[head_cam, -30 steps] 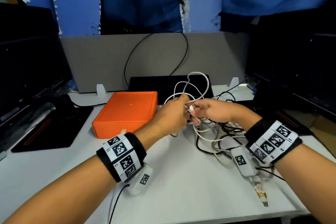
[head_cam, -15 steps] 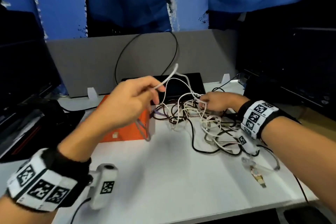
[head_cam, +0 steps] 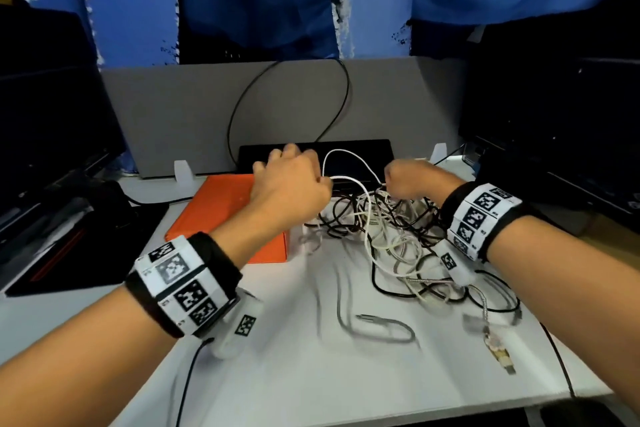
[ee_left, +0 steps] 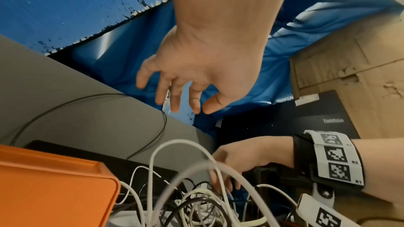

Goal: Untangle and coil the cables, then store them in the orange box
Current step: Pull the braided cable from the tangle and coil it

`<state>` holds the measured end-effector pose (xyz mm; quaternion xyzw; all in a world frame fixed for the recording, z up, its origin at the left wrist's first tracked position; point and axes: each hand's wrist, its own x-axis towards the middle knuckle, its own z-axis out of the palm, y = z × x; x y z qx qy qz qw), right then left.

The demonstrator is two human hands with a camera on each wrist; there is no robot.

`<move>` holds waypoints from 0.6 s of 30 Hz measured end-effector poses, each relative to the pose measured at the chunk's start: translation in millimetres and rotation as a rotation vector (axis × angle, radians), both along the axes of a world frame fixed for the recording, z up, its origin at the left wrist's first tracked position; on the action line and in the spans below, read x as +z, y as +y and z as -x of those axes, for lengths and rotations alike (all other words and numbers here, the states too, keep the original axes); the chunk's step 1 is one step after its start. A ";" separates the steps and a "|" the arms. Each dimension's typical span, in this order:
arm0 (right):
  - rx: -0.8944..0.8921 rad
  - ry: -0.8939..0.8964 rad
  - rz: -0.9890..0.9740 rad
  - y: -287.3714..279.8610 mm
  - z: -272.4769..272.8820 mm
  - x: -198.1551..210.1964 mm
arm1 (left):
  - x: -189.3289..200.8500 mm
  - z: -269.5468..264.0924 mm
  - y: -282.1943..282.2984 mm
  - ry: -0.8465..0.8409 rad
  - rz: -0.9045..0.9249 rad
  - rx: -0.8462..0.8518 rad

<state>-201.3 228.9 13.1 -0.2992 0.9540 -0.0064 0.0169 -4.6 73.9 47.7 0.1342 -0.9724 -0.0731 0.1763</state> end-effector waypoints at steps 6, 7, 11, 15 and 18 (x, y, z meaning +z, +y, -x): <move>0.080 -0.299 -0.232 -0.6 -8.9 -22.1 | -46.4 34.5 24.7 -0.414 -0.008 -0.298; 0.065 -0.359 -0.232 -3.7 -9.6 -23.9 | -55.8 40.0 28.1 -0.489 0.034 -0.321; 0.077 -0.543 -0.079 -8.8 -4.2 -31.1 | -80.8 57.4 32.8 -0.621 0.000 -0.355; 0.094 -0.663 0.178 -1.9 2.0 -33.0 | -82.3 62.7 28.2 -0.486 -0.096 -0.332; 0.096 -0.629 0.146 -3.2 3.2 -29.8 | -80.4 66.0 21.5 -0.413 -0.126 -0.291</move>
